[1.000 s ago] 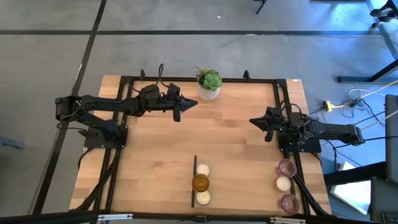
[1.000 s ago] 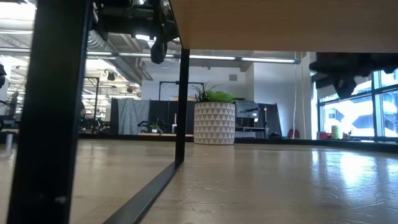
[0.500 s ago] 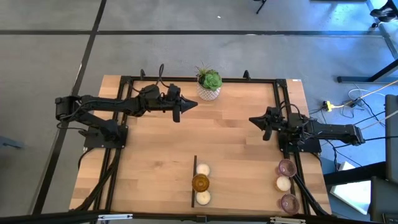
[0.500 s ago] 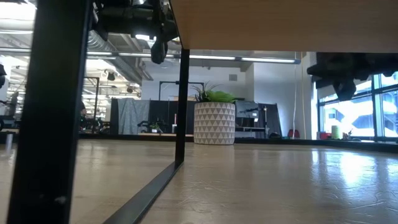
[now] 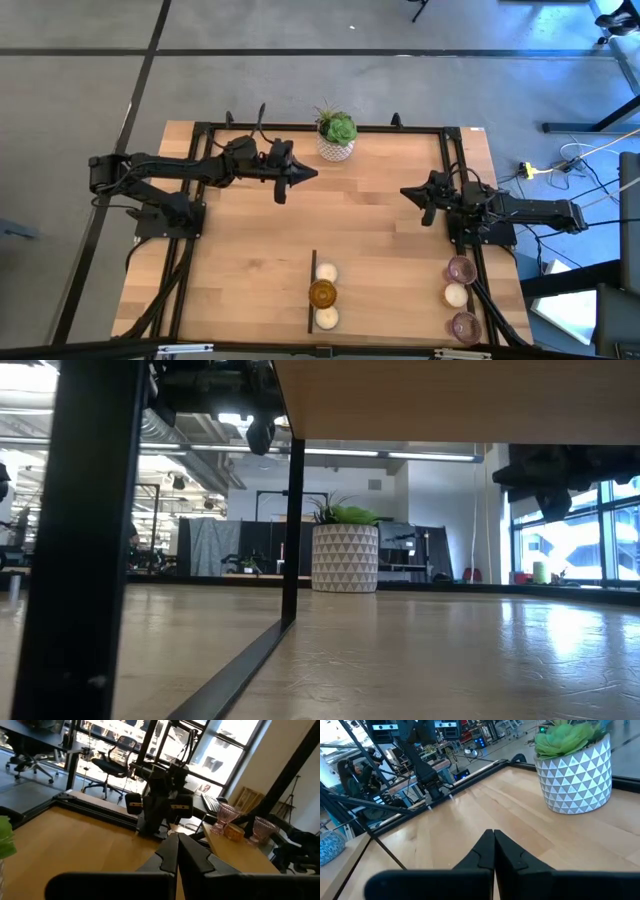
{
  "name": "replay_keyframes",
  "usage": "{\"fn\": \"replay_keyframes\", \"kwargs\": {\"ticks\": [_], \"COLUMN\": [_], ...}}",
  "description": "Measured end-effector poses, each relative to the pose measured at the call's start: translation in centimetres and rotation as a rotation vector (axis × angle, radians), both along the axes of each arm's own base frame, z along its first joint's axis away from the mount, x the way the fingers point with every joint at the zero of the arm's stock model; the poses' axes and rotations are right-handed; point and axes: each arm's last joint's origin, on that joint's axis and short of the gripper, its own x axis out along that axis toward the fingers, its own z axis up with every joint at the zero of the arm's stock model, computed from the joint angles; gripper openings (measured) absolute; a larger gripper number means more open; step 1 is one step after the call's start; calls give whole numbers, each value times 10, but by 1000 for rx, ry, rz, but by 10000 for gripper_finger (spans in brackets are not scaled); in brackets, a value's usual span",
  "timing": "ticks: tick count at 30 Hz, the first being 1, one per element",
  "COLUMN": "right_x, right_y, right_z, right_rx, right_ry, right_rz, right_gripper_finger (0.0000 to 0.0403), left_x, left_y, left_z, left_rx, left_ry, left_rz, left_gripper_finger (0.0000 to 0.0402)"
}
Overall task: Pick & Place candle stick holders
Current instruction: Return to Home Position
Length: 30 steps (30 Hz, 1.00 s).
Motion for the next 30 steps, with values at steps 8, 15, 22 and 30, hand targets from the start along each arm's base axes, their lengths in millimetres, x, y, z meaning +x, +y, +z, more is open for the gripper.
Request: {"fn": "replay_keyframes", "kwargs": {"ticks": [8,15,22,30], "right_x": [0,0,0,0], "right_y": [0,0,0,0], "right_z": [0,0,0,0], "right_rx": [0,0,0,0], "right_ry": [0,0,0,1], "right_rz": [0,1,3,3], "right_gripper_finger": [0,0,0,0], "left_x": [1,-3,-15,-38], "left_y": [-6,-32,-52,-73], "left_z": [2,15,22,42], "left_rx": [-13,88,85,137], "left_ry": [-6,-58,-1,-45], "left_rz": [21,-9,70,143], "left_gripper_finger": [3,3,3,3]}}
